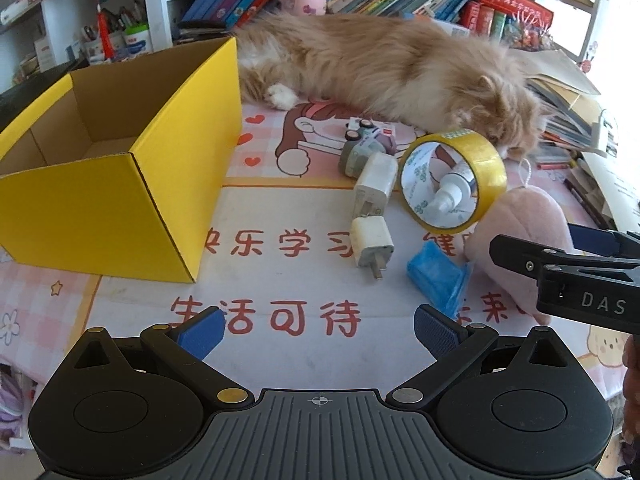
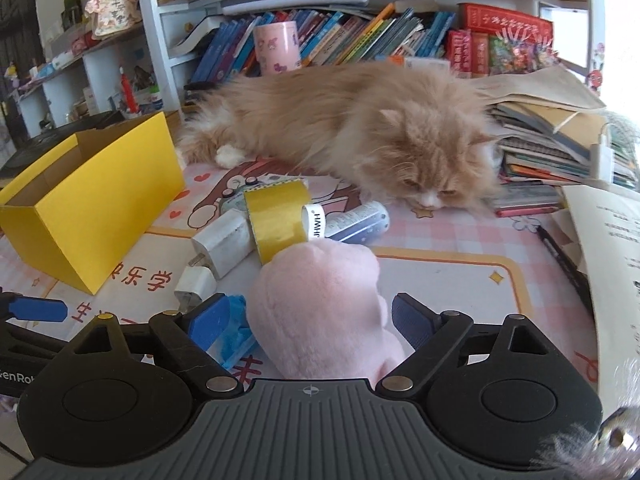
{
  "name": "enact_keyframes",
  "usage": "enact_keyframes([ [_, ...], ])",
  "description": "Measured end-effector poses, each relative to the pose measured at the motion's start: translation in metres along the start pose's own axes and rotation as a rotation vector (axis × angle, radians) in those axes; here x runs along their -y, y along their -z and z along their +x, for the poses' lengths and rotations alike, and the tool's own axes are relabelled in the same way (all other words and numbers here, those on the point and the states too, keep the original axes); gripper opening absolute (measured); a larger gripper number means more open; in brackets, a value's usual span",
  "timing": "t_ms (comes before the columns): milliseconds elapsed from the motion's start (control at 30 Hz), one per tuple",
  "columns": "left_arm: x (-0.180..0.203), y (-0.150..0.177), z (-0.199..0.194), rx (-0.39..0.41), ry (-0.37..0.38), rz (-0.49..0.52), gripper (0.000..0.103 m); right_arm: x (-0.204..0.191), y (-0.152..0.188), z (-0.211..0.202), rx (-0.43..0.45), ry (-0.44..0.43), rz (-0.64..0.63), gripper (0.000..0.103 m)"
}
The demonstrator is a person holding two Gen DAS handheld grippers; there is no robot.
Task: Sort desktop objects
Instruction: 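Close the right tool on the pink plush while the left tool nears the blue bag, then close the left tool on the blue plastic bag and lift it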
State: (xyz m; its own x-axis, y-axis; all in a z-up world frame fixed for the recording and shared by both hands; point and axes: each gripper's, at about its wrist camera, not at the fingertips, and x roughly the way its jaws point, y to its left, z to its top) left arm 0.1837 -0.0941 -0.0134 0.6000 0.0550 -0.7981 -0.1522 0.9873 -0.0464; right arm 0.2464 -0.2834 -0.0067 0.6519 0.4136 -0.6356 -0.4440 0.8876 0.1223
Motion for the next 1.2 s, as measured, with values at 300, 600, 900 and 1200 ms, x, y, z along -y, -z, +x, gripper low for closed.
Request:
enact_keyframes([
  [300, 0.017, -0.005, 0.003, 0.000, 0.009, 0.058, 0.101, 0.008, -0.006, 0.017, -0.040, -0.026, 0.003, 0.067],
  [600, 0.057, -0.011, 0.020, -0.024, 0.153, 0.162, 0.085, 0.034, -0.003, -0.014, 0.064, 0.047, 0.033, 0.064],
  [900, 0.081, -0.015, 0.045, -0.030, 0.161, 0.198, 0.057, 0.060, 0.005, -0.027, 0.056, 0.119, 0.074, 0.064],
  [1200, 0.082, -0.016, 0.050, -0.031, 0.132, 0.172, 0.050, 0.054, 0.006, -0.022, 0.025, 0.070, 0.019, 0.064],
])
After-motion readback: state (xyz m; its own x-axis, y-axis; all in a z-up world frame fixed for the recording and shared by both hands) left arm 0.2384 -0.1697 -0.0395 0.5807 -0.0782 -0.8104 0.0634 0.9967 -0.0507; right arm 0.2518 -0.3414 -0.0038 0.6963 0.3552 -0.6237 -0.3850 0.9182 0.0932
